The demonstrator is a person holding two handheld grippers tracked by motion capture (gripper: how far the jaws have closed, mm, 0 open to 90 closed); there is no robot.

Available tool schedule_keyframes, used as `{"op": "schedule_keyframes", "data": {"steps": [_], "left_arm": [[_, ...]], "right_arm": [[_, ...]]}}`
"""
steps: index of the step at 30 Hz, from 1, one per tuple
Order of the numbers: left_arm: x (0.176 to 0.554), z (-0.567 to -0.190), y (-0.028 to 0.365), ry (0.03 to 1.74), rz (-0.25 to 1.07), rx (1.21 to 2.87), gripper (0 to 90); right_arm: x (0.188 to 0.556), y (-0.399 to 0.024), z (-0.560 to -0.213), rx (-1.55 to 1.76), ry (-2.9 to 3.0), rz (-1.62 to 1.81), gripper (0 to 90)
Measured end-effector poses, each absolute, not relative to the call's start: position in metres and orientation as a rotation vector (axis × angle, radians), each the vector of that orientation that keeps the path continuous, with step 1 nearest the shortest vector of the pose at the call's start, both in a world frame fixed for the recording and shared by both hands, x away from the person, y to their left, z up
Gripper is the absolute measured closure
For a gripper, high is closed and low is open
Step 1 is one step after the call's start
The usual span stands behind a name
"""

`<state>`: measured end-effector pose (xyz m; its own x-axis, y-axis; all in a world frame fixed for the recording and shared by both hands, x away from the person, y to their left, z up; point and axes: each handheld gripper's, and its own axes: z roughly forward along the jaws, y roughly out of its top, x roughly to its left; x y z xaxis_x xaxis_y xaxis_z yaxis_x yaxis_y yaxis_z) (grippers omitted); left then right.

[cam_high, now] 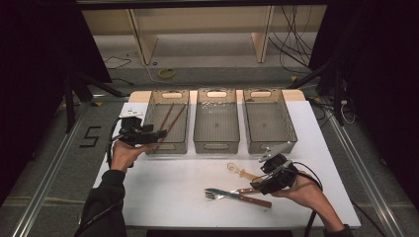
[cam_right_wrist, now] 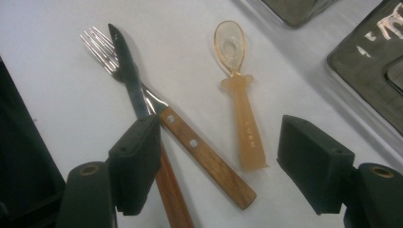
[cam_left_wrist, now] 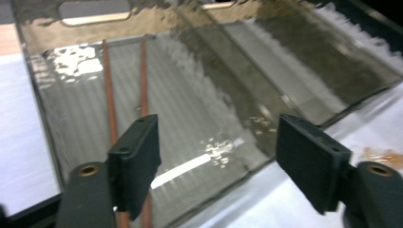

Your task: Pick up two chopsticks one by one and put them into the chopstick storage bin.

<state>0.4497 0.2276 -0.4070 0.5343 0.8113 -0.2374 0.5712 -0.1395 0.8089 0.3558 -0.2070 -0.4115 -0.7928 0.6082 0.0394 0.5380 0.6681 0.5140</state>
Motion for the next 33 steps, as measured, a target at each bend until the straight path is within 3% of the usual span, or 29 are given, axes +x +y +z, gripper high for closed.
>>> {"op": "schedule_keyframes", "data": {"steps": [13, 33], "left_arm": [[0.424, -0.411, 0.221, 1.050, 0.281, 1.786, 21.5], [0.385, -0.427, 0.196, 0.955, 0.246, 1.819, 19.5]], "right_arm": [[0.371, -0.206, -0.415, 0.999, 2.728, 0.743, 31.3], [0.394, -0.195, -0.424, 1.035, 2.766, 0.635, 31.4]]}}
